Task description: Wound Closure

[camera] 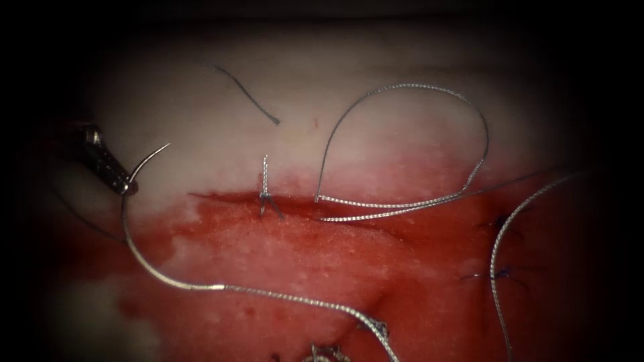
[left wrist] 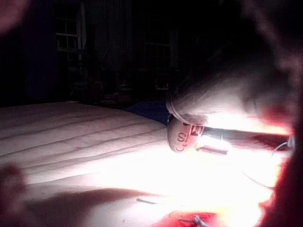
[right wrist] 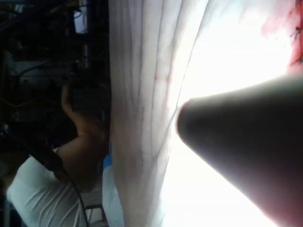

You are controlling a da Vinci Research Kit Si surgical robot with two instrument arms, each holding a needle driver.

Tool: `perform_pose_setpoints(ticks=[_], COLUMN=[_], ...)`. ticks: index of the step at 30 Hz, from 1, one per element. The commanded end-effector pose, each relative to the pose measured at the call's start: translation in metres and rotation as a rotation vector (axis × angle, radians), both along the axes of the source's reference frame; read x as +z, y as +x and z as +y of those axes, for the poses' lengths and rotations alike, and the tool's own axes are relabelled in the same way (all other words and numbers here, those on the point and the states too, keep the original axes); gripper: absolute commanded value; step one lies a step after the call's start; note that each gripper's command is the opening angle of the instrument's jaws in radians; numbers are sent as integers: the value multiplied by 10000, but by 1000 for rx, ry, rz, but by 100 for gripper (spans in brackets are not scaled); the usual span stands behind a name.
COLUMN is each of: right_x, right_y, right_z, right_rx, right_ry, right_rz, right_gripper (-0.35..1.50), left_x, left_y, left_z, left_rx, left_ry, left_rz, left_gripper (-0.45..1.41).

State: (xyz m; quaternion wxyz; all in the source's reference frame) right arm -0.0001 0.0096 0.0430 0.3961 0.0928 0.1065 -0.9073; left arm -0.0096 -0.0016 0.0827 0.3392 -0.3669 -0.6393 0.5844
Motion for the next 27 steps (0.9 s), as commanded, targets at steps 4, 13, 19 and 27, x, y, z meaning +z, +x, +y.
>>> perform_pose_setpoints(ticks=[4, 13, 19, 27], right_x=[-8, -71, -115, -106], right_y=[-7, 100, 207, 275], right_z=[18, 25, -7, -61], right_rx=[-6, -147, -240, -342], right_ry=[-169, -180, -164, -110], right_rz=[167, 333, 431, 626], right_gripper=[66, 94, 103, 108], left_x=[-10, -9, -9, -10], left_y=[-1, -1, -1, -1], left_z=[14, 14, 14, 13], left_rx=[-5, -4, -4, -4], left_ry=[-9, -4, -4, 2], left_rz=[-4, -2, -1, -1], left_gripper=[-45, -45, -45, -45])
